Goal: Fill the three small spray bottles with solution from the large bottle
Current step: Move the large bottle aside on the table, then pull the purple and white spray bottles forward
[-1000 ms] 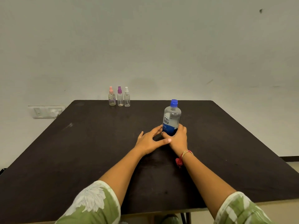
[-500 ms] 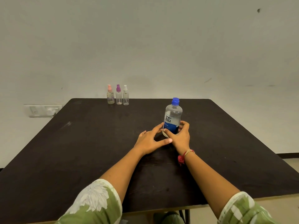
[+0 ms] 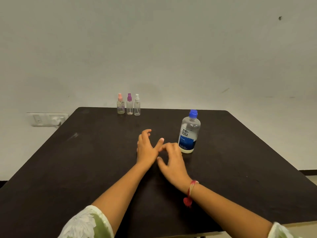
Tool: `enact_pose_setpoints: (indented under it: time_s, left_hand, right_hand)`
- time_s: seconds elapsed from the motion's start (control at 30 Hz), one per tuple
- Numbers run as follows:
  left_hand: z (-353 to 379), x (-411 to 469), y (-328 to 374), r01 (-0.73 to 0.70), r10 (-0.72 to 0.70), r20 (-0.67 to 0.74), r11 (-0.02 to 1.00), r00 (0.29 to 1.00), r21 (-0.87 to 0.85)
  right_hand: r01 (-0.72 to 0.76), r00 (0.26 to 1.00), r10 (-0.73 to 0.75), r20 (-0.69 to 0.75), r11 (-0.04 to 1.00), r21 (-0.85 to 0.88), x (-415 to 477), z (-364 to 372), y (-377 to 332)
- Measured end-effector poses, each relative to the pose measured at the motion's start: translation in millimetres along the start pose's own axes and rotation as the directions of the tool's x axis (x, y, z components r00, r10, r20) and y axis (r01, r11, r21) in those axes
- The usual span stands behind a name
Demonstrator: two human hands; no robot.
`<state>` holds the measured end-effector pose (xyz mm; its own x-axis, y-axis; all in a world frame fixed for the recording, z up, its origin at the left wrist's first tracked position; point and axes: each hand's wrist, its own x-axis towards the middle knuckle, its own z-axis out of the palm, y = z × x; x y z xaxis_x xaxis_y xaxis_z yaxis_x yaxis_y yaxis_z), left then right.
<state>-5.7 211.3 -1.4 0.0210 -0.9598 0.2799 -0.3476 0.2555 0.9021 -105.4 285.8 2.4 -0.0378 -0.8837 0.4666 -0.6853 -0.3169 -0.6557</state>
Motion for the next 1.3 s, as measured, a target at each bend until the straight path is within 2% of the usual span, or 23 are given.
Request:
enact_pose_setpoints:
  time_s: [0.07, 0.13, 0.27, 0.37, 0.5, 0.63, 0.83, 1.1, 1.3]
  left_hand:
    - [-15.8, 9.0, -9.9, -0.01, 0.015, -0.041, 0.993, 0.999, 0.118]
    - [-32.5, 20.6, -18.9, 0.033, -0.023, -0.055, 0.981, 0.998, 0.193]
    - [-55.8, 47.1, -35.8, 0.054, -0.068, 0.036, 0.949, 0.997, 0.311]
    - [-63.5, 71.7, -46.6, 0.092, -0.119, 0.059, 0.935, 0.991, 0.343]
    - [-68.3, 108.7, -56.3, 0.139, -0.148, 0.006, 0.942, 0.989, 0.307]
    - [-68.8, 141.1, -63.8, 0.147, -0.156, -0.002, 0.928, 0.988, 0.343]
    - [-67.6, 185.5, -72.6, 0.113, -0.123, 0.0, 0.918, 0.992, 0.38]
    - [-64.1, 211.0, -86.5, 0.172, -0.141, -0.114, 0.926, 0.983, 0.337]
    - [-63.3, 214.0, -92.1, 0.162, -0.132, -0.111, 0.928, 0.985, 0.337]
  right_hand:
    - [-0.089, 0.992, 0.082, 0.1, 0.994, 0.063, 10.5, 18.3, -5.2]
    - [-0.197, 0.977, 0.184, 0.106, 0.971, 0.134, 25.8, 34.7, -8.8]
    - [-0.418, 0.908, 0.408, 0.095, 0.871, 0.257, 70.9, 58.2, -10.9]
    - [-0.495, 0.86, 0.508, 0.049, 0.808, 0.319, 106.6, 73.9, -5.5]
    - [-0.523, 0.819, 0.574, -0.012, 0.755, 0.396, 148.1, 90.7, 10.1]
    - [-0.512, 0.837, 0.546, 0.011, 0.778, 0.364, 183.1, 106.6, 25.2]
    - [-0.407, 0.911, 0.407, 0.065, 0.862, 0.303, 230.5, 130.7, 42.9]
    - [-0.34, 0.937, 0.345, 0.06, 0.853, 0.395, 288.7, 156.6, 60.6]
    - [-0.311, 0.95, 0.298, 0.096, 0.866, 0.392, 311.4, 168.0, 67.8]
